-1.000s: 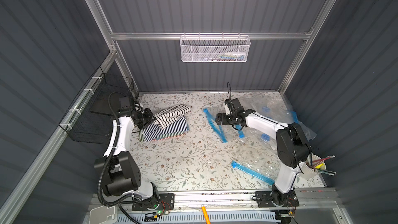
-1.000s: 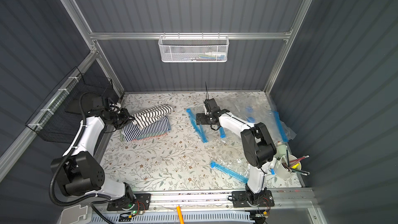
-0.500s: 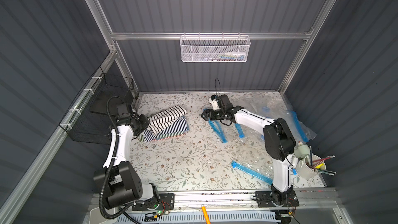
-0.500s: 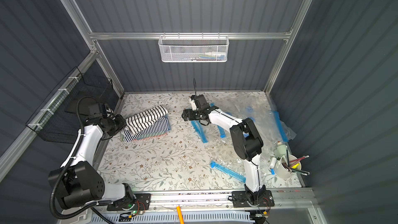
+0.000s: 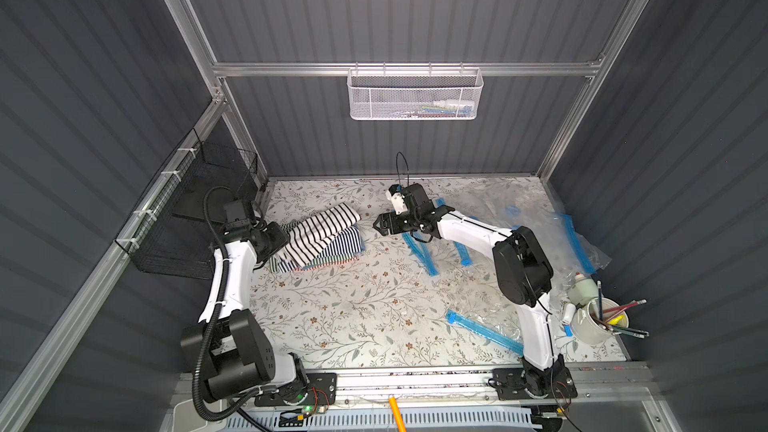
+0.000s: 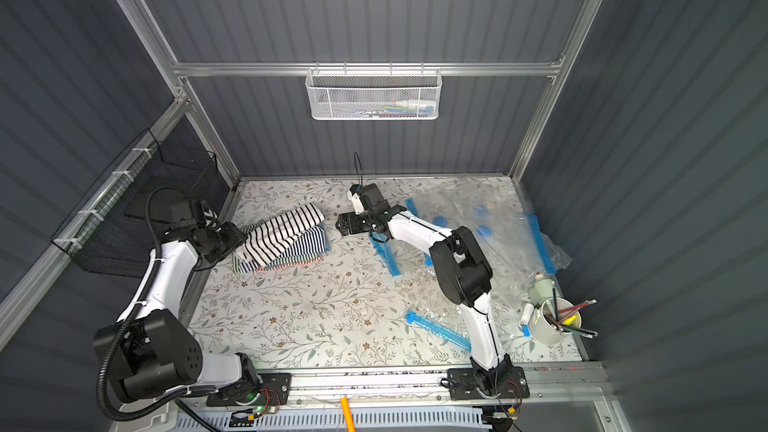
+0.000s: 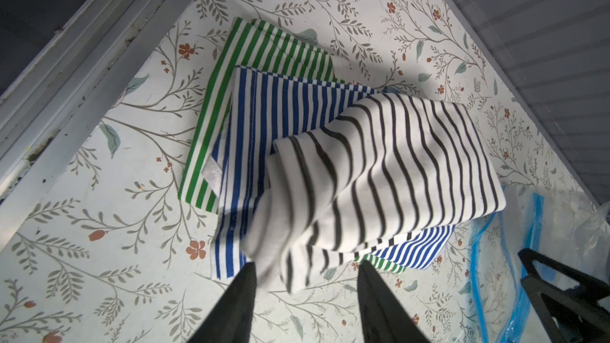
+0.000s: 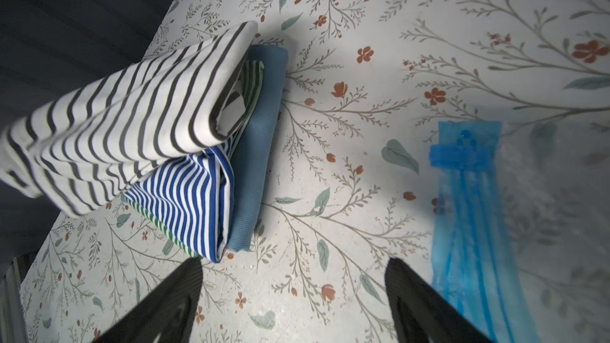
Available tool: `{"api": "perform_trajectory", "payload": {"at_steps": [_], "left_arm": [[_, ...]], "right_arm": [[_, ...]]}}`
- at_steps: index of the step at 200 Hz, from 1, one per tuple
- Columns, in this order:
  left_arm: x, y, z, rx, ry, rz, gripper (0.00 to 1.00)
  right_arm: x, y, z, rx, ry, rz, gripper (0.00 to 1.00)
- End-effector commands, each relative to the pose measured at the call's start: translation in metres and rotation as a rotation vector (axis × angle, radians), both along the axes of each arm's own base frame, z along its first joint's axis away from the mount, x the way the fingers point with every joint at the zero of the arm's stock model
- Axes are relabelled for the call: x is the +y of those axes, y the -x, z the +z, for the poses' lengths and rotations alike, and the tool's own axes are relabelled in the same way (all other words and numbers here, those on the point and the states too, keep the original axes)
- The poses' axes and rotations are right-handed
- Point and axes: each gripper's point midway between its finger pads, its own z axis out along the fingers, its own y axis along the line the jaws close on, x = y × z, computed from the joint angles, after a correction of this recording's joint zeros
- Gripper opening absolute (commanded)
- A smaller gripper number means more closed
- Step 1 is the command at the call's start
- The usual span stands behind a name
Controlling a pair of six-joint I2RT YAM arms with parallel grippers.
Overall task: Take the tank top out of the vacuum bag
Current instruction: Place the tank top on the tank top, then adjust the tank top.
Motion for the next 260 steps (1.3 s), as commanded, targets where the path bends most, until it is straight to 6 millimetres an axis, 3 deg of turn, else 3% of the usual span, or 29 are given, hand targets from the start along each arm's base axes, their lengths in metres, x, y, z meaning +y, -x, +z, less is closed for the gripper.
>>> {"api": "perform_trajectory", "payload": {"at_steps": [1, 17, 42, 82, 105, 142, 189, 219, 235, 248, 260], "left_arm": [[0.047, 0.017, -0.001, 0.024, -0.044, 0.139, 0.69], [0.036, 0.018, 0.007, 0.015, -0.091, 0.107, 0.79], [0.014, 0.018, 0.015, -0.003, -0.11, 0.051, 0.83], [-0.019, 0.014, 0.009, -0.016, -0.037, -0.025, 0.89], [-0.041, 0.007, 0.002, -0.012, 0.069, -0.092, 0.9], [-0.06, -0.004, 0.002, -0.036, 0.093, -0.15, 0.92], [-0.103, -0.023, -0.005, -0.02, 0.05, -0.26, 0.93], [-0.134, -0.034, -0.009, -0.043, 0.033, -0.357, 0.86], [-0.155, -0.04, -0.008, -0.084, 0.027, -0.451, 0.68], [-0.164, -0.042, -0.015, -0.08, 0.001, -0.509, 0.67], [-0.161, -0.042, -0.028, -0.044, -0.072, -0.516, 0.69]], "right_arm": [[0.009, -0.003, 0.005, -0.039, 0.002, 0.026, 0.88], [0.008, -0.003, 0.005, -0.039, 0.005, 0.019, 0.87], [0.002, -0.001, 0.012, -0.051, 0.006, 0.004, 0.87], [-0.008, 0.002, 0.025, -0.065, -0.025, -0.019, 0.9], [-0.016, 0.001, 0.025, -0.054, -0.029, -0.033, 0.9], [-0.03, 0.0, 0.026, -0.059, -0.019, -0.067, 0.9], [-0.047, -0.002, 0.022, -0.045, -0.016, -0.105, 0.9], [-0.057, -0.004, 0.02, -0.041, -0.03, -0.119, 0.81], [-0.058, -0.007, 0.02, -0.03, -0.045, -0.118, 0.74], [-0.059, -0.009, 0.021, -0.018, -0.067, -0.12, 0.73], [-0.061, -0.01, 0.023, -0.015, -0.086, -0.121, 0.72]]}}
